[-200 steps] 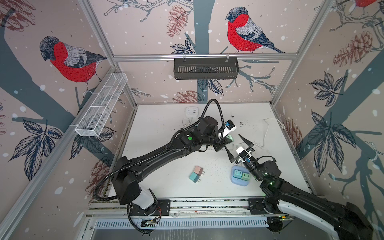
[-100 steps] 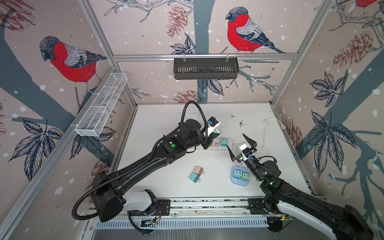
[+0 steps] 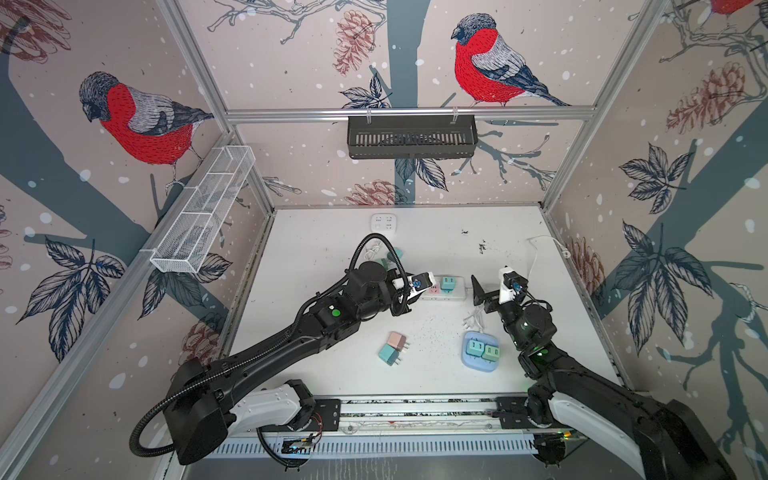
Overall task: Insert the plug
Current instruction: 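Open and withdraw the right gripper while the left gripper carries the adapter, then move the light green adapter over the pink socket beside the teal adapter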
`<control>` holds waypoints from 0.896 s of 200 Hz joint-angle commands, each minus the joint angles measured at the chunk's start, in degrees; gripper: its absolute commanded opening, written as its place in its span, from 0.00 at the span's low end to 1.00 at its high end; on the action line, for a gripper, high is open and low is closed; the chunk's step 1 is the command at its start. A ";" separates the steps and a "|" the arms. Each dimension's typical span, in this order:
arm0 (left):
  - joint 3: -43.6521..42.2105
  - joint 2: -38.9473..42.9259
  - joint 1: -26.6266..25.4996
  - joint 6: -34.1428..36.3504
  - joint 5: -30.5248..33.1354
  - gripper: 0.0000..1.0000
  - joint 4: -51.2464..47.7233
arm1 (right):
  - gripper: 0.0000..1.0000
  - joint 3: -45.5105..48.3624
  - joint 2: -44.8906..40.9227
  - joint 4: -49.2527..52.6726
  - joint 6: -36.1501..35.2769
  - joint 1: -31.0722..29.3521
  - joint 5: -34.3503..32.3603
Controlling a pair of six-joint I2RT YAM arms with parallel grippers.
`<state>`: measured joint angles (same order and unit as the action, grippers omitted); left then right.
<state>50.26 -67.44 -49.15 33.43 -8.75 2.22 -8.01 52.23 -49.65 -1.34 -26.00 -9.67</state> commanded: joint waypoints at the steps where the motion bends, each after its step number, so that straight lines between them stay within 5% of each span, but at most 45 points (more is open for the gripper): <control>1: 1.68 -2.09 -0.05 4.80 3.08 0.00 -0.58 | 1.00 -1.18 2.09 -0.80 4.05 1.18 0.85; 98: 19.04 -23.56 -0.06 1.28 11.32 0.00 -20.26 | 1.00 -2.18 3.65 -0.13 6.16 3.75 0.77; 179: 31.01 -38.68 1.30 4.78 8.58 0.00 -27.07 | 1.00 -0.03 1.26 -2.12 7.06 5.38 2.22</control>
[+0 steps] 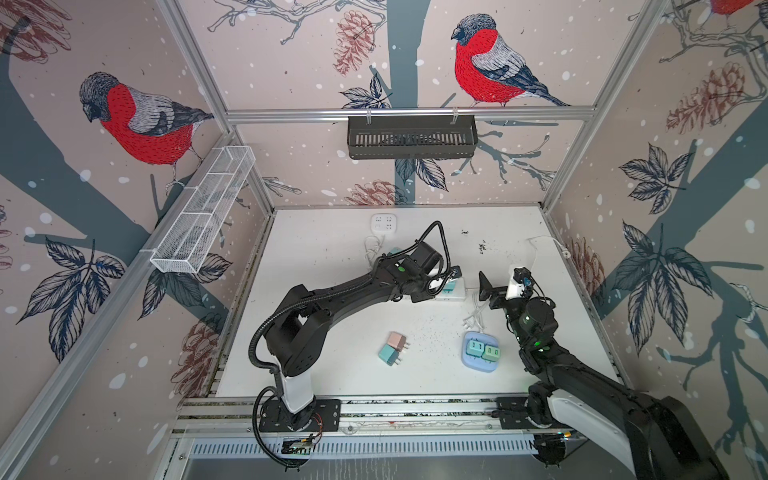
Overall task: Insert the plug
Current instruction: 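Move the light green adapter over the pink socket beside the teal adapter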
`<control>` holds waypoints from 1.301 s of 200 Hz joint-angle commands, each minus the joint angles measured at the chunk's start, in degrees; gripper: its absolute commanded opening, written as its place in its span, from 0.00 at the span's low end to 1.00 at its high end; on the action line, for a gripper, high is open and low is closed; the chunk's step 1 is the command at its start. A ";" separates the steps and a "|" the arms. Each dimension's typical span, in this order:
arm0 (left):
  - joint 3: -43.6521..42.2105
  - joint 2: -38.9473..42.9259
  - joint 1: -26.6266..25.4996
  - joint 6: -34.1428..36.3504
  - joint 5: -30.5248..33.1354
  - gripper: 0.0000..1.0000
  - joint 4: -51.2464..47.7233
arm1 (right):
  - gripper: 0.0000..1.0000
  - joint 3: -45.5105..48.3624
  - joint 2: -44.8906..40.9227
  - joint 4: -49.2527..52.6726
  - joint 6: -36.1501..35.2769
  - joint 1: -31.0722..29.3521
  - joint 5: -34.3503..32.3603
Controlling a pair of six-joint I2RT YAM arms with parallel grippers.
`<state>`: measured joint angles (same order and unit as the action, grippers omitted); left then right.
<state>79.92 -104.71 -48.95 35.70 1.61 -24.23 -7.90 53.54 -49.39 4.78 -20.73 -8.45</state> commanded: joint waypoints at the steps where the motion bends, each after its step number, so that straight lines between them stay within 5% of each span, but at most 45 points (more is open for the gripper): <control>1: 1.35 -1.48 1.16 2.61 -2.24 0.00 -0.50 | 1.00 -0.16 -0.03 -2.38 0.94 0.14 1.03; 94: 3.17 -4.04 4.69 8.33 -17.79 0.00 2.50 | 1.00 -2.68 2.96 -0.47 0.67 0.53 2.73; 260: 10.64 -11.91 5.18 8.34 -16.78 0.00 -3.60 | 1.00 -2.18 2.72 -1.33 1.56 2.25 5.02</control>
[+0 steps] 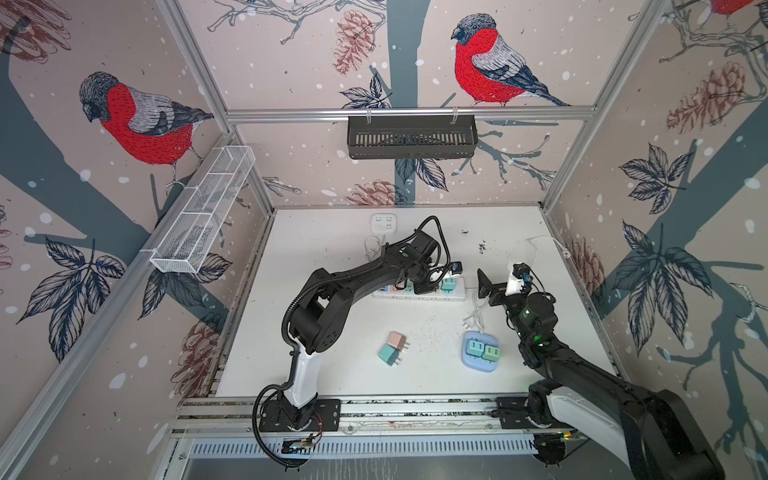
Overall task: Insert the plug
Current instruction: 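Move the light green adapter over the pink socket beside the teal adapter, then press the light green adapter down into the pink socket with the left gripper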
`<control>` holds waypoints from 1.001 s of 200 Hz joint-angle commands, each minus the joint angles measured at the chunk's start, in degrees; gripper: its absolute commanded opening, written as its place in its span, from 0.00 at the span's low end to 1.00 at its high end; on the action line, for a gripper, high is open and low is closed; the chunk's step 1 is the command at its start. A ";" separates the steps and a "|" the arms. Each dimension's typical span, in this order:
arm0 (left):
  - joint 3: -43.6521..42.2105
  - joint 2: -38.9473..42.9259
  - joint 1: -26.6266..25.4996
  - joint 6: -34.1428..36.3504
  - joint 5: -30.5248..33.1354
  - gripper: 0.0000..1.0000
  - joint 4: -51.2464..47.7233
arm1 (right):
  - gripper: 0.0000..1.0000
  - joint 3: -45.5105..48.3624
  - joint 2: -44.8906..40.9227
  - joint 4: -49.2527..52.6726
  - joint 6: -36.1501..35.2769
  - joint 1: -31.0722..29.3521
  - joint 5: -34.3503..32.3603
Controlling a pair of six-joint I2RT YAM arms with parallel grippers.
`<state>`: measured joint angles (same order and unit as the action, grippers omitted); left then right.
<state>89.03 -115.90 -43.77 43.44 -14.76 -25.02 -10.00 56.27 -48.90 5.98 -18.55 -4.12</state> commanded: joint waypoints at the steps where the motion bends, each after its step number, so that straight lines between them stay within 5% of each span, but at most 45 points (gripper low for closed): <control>1: 1.51 -0.73 0.00 0.64 -0.43 0.00 -2.83 | 1.00 -0.05 -0.02 -1.81 0.31 0.03 0.69; 200: 10.46 -9.69 1.47 0.52 -1.10 0.00 -11.72 | 1.00 -0.02 -0.06 -1.76 0.04 0.01 1.40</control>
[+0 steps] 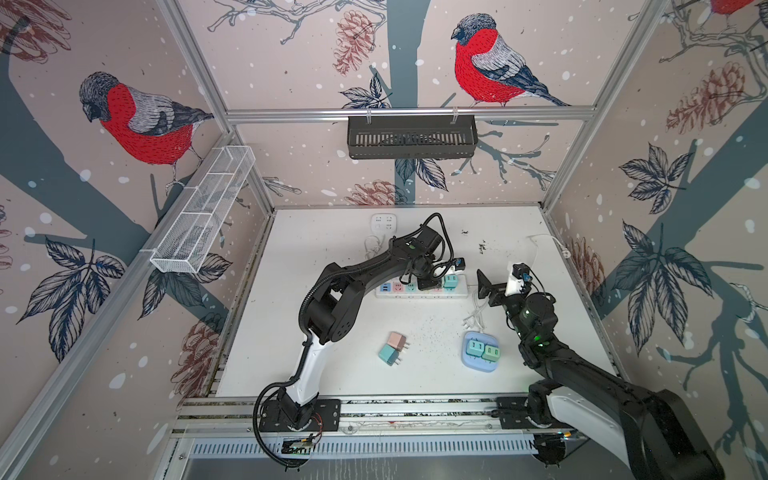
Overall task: Insert the plug
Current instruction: 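Press the light green adapter down into the pink socket with the left gripper, then open the left gripper and lift it away from the power strip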
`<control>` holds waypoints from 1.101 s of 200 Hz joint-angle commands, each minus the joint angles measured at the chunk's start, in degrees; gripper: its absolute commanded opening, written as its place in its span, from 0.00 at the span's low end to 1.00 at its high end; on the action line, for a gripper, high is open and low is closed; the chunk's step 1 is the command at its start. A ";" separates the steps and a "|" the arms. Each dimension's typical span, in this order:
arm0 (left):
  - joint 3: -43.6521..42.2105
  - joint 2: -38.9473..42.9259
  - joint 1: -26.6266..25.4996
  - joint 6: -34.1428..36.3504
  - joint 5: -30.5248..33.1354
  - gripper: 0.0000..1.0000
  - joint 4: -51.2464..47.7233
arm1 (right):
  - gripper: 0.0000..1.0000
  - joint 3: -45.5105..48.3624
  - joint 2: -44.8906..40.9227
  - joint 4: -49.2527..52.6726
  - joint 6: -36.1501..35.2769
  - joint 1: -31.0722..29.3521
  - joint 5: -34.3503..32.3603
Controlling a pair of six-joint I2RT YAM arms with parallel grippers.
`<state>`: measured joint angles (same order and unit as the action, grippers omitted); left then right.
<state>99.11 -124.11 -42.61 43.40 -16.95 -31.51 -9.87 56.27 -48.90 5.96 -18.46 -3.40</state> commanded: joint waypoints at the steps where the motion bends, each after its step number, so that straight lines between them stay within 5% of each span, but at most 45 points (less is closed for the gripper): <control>1: 0.34 -1.48 0.33 0.55 1.06 0.00 -5.23 | 1.00 -0.15 -0.04 -1.83 0.04 -0.08 0.67; 38: -0.47 -1.44 0.68 -0.08 1.03 0.00 -3.91 | 1.00 -0.06 -0.16 -1.80 0.19 -0.06 0.57; 44: -0.86 -1.09 0.67 -0.38 1.21 0.07 -3.13 | 1.00 0.00 -0.20 -1.87 0.22 -0.04 0.34; 60: -2.60 0.27 0.68 -0.69 1.27 0.40 -0.75 | 1.00 0.60 -0.70 -2.78 0.39 -0.08 -0.06; 62: -2.85 0.39 0.64 -0.68 1.23 0.52 -0.53 | 1.00 0.70 -0.76 -2.89 0.38 -0.02 -0.08; 65: -3.09 0.71 0.68 -0.59 1.10 0.90 -0.29 | 1.00 0.91 -0.88 -3.13 0.38 -0.08 -0.17; 69: -3.39 1.00 0.69 -0.57 1.05 0.98 -0.01 | 1.00 1.18 -1.19 -3.33 0.50 -0.07 -0.19; 127: -8.92 6.81 0.64 -1.15 -0.52 0.99 5.73 | 1.00 7.41 -7.16 -8.09 8.95 0.89 -11.37; 220: -18.96 18.77 0.69 -2.71 -1.85 0.99 14.20 | 1.00 0.00 0.68 -1.12 10.46 2.50 -8.75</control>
<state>82.98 -108.51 -41.87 41.50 -16.88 -22.06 -8.19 55.64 -51.79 15.25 -16.03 -12.53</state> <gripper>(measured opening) 0.987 0.995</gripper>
